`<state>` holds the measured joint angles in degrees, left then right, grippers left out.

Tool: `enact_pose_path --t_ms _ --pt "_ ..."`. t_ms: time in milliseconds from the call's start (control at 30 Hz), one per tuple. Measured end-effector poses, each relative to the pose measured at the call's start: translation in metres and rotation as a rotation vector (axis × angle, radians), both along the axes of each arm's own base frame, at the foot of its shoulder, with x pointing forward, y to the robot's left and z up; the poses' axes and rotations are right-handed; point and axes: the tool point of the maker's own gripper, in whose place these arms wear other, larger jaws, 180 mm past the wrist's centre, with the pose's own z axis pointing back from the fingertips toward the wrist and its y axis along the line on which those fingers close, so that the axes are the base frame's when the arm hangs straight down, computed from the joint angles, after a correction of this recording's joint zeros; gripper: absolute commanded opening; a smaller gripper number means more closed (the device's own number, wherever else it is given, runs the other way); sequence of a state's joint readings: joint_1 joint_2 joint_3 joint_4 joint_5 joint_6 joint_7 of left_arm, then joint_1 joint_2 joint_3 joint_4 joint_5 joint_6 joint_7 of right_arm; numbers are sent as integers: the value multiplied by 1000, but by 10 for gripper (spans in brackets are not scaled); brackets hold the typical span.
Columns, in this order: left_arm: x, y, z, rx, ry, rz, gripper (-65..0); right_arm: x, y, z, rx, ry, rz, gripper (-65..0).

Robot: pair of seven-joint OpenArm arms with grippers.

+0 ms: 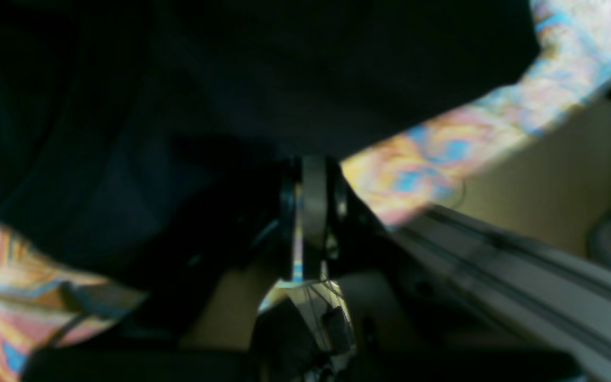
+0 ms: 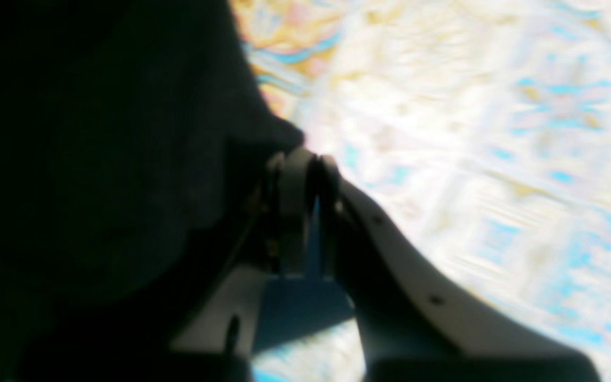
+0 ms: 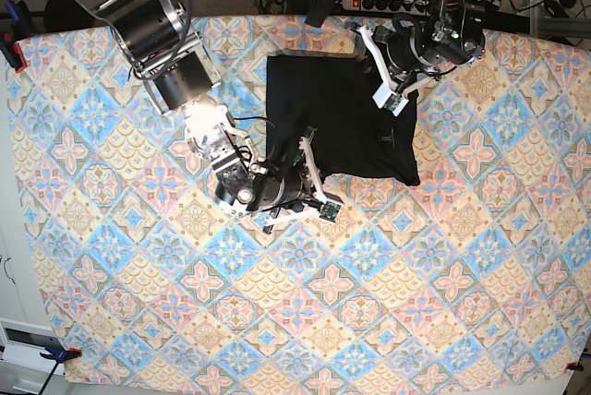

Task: Fold the T-shirt properly
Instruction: 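Grasp the folded bundle with both grippers at opposite edges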

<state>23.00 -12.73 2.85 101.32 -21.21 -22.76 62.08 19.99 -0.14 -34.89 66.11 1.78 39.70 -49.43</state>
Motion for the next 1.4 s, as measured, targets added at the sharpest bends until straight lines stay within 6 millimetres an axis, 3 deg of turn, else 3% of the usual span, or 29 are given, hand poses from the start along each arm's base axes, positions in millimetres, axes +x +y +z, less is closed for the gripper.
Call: enact_pose_path --t_ms 67,133,300,433,600,733,900,1067,1200,1300,1400 --pt "-4 11 -14 29 36 5 -633 -12 -2 -15 -4 47 3 -612" --pt "3 11 -16 14 31 8 -633 -16 -7 -20 -11 58 -1 -612" --pt "24 15 -19 -3 2 15 -633 -9 -46 -24 -69 26 -30 -612" --pt "52 19 -18 6 -51 36 -632 -34 -70 -30 -97 22 -14 -612" --pt "82 28 -15 78 -96 10 -630 -43 -85 -15 -144 -29 0 -612" --pt "105 11 -12 131 -134 -87 -629 -51 -85 6 -117 -88 37 -612" --pt "139 -1 -5 178 -183 -139 -628 -50 -101 26 -153 -169 49 -612" --pt "190 -21 20 206 -321 -147 -627 -66 -90 34 -125 -169 78 -612" --pt "197 -31 24 221 -329 -132 -628 -53 -100 47 -115 -204 18 -612" --pt "197 -29 45 234 -360 -135 -628 -47 -118 46 -146 -209 -33 -612" --pt "198 -1 59 248 -398 -66 -628 -48 -120 47 -146 -210 -40 -612"
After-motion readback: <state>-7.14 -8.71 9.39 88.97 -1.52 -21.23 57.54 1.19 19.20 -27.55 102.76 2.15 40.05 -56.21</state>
